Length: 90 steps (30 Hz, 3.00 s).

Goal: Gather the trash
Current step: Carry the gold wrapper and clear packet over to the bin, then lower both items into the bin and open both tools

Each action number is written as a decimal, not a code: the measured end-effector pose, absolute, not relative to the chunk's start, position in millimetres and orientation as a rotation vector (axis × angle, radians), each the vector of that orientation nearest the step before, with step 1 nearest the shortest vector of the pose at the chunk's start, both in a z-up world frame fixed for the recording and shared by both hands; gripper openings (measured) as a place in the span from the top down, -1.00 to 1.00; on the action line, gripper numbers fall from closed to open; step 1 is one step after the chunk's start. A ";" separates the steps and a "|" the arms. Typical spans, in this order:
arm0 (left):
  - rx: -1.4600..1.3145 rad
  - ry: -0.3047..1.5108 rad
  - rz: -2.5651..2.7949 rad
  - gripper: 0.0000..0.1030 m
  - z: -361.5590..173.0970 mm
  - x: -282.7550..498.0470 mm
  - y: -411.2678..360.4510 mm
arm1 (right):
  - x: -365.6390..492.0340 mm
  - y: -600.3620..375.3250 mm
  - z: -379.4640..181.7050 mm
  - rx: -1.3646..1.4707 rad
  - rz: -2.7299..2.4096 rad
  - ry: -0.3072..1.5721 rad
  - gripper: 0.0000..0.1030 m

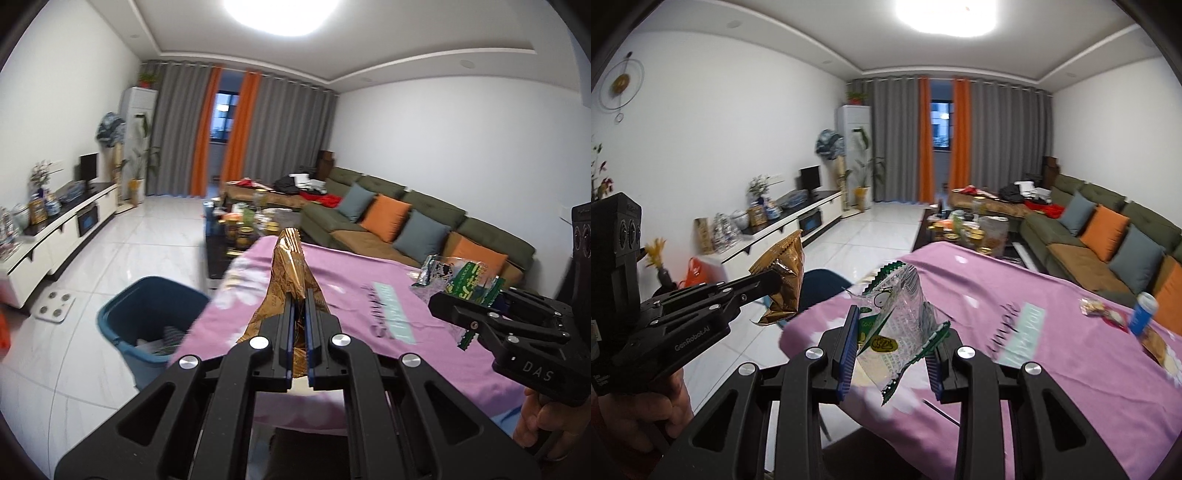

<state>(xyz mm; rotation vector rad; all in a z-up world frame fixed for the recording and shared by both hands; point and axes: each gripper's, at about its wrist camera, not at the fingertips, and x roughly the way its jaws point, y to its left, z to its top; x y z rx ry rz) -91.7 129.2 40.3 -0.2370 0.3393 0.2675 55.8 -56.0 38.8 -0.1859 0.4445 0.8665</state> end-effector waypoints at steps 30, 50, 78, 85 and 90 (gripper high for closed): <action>-0.398 0.457 0.562 0.90 -9.2 -38.0 291.5 | 139.7 163.1 15.2 -0.377 1.143 0.587 0.41; -0.481 0.578 0.606 0.90 -82.6 48.7 360.3 | 181.9 266.6 -40.2 -0.505 1.182 0.745 0.40; -0.607 0.700 0.635 0.90 -166.6 97.0 426.2 | 195.0 333.5 -107.3 -0.743 1.187 0.973 0.38; -0.629 0.733 0.633 0.89 -180.7 108.0 433.2 | 190.7 340.9 -117.6 -0.823 1.171 1.001 0.37; -0.643 0.745 0.639 0.85 -187.4 113.2 435.5 | 191.7 346.3 -123.4 -0.857 1.153 1.026 0.34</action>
